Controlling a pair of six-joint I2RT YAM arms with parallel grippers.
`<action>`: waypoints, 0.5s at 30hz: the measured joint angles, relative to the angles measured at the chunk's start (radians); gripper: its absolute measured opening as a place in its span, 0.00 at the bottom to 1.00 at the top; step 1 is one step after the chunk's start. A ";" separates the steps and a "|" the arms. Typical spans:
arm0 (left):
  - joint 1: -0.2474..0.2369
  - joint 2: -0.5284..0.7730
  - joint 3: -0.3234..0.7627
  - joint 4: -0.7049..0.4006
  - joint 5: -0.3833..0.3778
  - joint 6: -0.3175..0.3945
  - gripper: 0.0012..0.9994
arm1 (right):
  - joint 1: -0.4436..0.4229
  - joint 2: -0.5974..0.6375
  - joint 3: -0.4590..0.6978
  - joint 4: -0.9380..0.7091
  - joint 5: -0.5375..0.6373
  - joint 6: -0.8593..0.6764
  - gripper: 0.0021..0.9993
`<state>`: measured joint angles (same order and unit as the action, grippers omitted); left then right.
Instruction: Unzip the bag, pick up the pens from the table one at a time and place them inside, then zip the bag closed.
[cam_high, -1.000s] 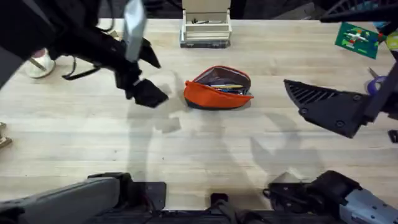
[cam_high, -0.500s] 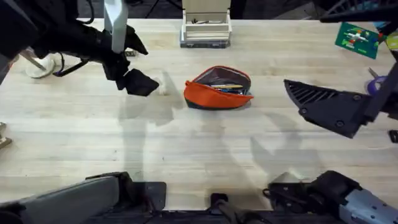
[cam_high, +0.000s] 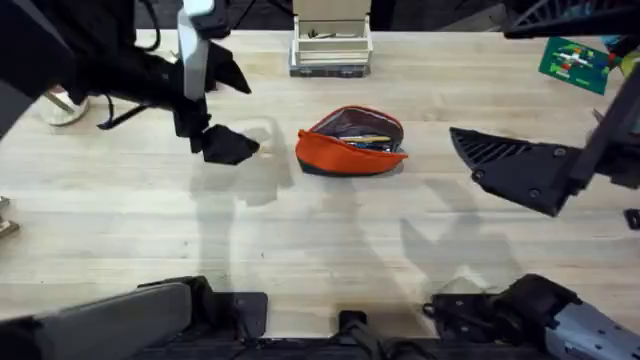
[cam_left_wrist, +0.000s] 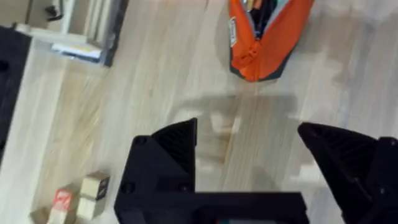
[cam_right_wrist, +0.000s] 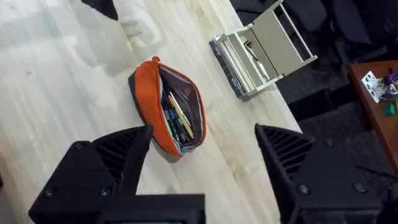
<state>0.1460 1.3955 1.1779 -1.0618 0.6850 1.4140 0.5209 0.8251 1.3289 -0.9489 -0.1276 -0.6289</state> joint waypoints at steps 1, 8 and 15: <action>0.005 0.009 -0.007 0.000 0.012 0.016 0.99 | 0.000 0.002 0.000 0.000 0.000 0.000 1.00; 0.082 0.119 -0.024 0.000 0.135 0.130 0.99 | 0.000 0.004 0.000 0.000 0.000 0.000 1.00; 0.117 0.235 -0.024 0.000 0.228 0.217 0.99 | 0.000 0.035 0.000 0.001 -0.049 0.000 1.00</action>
<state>0.2626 1.6306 1.1538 -1.0618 0.9132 1.6312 0.5209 0.8597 1.3289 -0.9478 -0.1763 -0.6289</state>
